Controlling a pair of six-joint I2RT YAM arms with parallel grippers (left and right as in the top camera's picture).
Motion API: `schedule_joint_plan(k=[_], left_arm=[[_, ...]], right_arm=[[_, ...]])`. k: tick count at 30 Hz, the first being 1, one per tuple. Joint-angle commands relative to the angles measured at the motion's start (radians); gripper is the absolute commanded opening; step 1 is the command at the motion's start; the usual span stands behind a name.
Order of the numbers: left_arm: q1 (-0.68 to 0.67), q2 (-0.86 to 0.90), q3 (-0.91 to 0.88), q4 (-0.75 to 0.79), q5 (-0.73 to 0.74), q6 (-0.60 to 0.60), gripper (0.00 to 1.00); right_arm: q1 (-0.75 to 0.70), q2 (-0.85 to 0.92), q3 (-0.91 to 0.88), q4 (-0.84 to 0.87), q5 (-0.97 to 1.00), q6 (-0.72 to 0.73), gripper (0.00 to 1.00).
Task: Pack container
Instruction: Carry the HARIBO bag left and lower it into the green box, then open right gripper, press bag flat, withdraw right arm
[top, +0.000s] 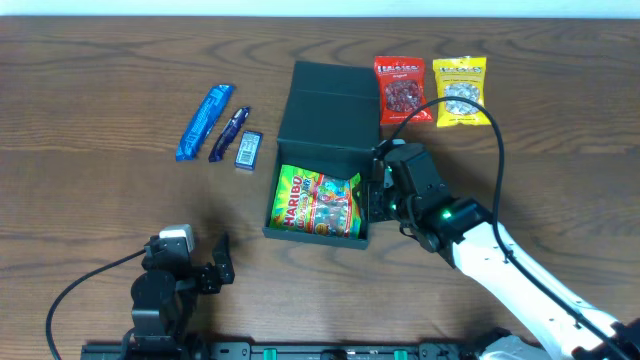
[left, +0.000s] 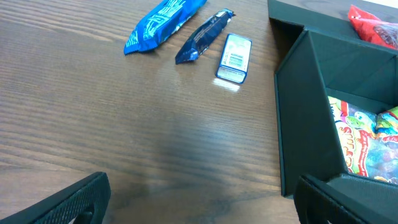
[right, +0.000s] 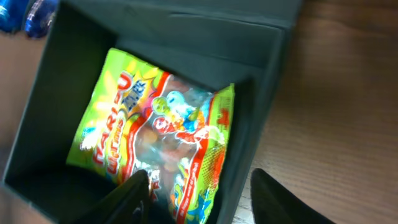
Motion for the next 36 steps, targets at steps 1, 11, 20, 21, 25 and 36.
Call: schedule_joint_plan(k=[1, 11, 20, 21, 25, 36], left_arm=[[0.004, -0.006, -0.011, 0.004, -0.012, -0.004, 0.95], [0.004, -0.006, -0.011, 0.004, -0.012, -0.004, 0.95], [0.004, -0.007, -0.011, 0.004, -0.012, -0.004, 0.95], [0.004, -0.006, -0.011, 0.004, -0.012, -0.004, 0.95], [0.004, -0.006, -0.011, 0.004, -0.012, -0.004, 0.95], [0.004, -0.006, -0.011, 0.004, -0.012, -0.004, 0.95]], right_arm=[[-0.006, 0.025, 0.004, 0.001, 0.07, 0.089, 0.5], [-0.006, 0.154, 0.004, 0.023, 0.075, 0.145, 0.43], [-0.008, 0.188, 0.005, 0.042, 0.192, 0.153, 0.12], [-0.01, 0.188, 0.005, 0.044, 0.208, 0.153, 0.1], [-0.026, 0.188, 0.005, 0.061, 0.232, 0.153, 0.01], [-0.09, 0.188, 0.005, 0.136, 0.262, 0.03, 0.01]])
